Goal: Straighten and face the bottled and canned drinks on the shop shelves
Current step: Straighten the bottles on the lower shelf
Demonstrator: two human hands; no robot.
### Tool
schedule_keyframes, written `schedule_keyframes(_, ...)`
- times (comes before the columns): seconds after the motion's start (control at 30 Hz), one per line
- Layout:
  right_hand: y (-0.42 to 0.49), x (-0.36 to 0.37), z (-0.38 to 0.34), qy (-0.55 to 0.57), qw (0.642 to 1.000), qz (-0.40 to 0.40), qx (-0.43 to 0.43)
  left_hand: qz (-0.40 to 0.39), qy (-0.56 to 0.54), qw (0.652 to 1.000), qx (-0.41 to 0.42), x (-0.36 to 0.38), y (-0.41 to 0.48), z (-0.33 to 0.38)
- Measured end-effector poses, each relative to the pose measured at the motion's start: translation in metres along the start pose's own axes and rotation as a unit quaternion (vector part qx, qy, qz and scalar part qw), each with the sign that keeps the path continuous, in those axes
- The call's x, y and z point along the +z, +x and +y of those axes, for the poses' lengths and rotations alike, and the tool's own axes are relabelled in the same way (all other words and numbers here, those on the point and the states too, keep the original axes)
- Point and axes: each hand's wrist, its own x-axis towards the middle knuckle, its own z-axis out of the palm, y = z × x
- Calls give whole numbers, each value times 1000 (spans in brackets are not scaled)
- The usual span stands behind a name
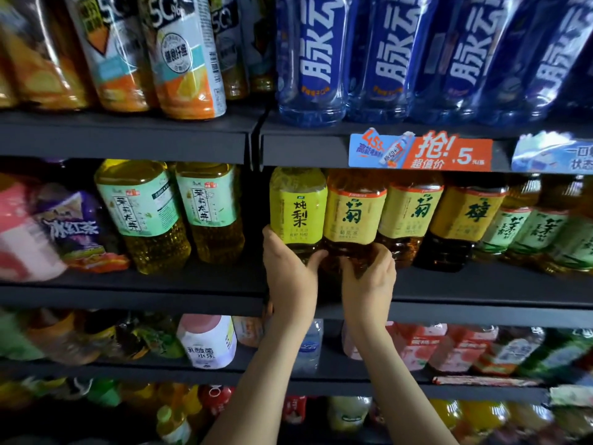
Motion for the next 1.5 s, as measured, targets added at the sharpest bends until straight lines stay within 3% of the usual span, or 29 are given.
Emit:
schedule_keyframes(0.3,-51,-16,-24,0,998,-62,-5,-35,18,999,-13,-27,-19,0)
schedule_keyframes(0.53,-103,13,-72,49,981,-185,17,159,84,983,-26,-124,-6,-24)
schedule_keyframes(0.67,-114,48,-89,54,975,-216,24,160,121,978,-50,-166,28,-52)
schedule_keyframes(0.9,-109,127,-114,53,981,-182,36,91,161,982,23,-170,63,-99)
schedule_keyframes(1.07,-88,155,-129,69,993,-89,28,138,160,973,96,-154,77,-120)
schedule_keyframes(1.3,-75,182,-139,63,997,-21,29,171,134,972,85,-137,96,-124)
schedule_keyframes(1.5,-68,184,-131,29,999,-22,37,104,46,992,56,-133,98,-120)
